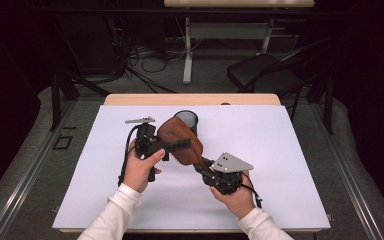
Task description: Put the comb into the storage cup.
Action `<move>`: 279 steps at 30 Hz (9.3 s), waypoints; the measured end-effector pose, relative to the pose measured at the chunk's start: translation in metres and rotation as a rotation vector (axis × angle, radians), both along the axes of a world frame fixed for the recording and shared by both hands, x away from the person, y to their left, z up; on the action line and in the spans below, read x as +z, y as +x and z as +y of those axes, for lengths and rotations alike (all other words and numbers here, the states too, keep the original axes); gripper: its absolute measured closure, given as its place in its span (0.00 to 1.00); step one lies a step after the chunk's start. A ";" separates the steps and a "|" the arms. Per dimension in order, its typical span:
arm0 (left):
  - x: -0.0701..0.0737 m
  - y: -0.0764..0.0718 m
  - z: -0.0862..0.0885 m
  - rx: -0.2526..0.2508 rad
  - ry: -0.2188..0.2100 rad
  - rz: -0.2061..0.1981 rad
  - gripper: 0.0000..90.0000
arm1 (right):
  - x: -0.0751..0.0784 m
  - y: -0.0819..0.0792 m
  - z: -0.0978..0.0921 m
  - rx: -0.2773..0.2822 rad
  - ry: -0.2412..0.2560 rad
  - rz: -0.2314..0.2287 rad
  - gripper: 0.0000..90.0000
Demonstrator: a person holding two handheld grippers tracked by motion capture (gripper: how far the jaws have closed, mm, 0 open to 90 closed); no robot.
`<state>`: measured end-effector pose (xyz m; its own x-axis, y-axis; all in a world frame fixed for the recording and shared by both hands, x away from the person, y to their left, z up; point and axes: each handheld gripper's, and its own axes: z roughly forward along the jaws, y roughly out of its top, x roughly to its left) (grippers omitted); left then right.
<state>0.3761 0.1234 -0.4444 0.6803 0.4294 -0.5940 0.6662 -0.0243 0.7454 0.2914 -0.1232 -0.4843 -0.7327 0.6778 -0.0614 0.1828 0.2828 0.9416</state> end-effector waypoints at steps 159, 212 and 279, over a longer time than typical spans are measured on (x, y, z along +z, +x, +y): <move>0.020 0.036 0.002 0.149 -0.010 0.342 0.53 | 0.010 0.026 -0.020 -0.036 0.063 0.172 0.38; 0.048 0.060 0.016 0.279 0.002 0.244 0.52 | 0.020 0.032 -0.043 -0.060 0.087 0.193 0.02; 0.065 0.099 0.040 0.457 0.007 0.147 0.51 | 0.017 0.029 -0.049 -0.075 0.044 0.175 0.00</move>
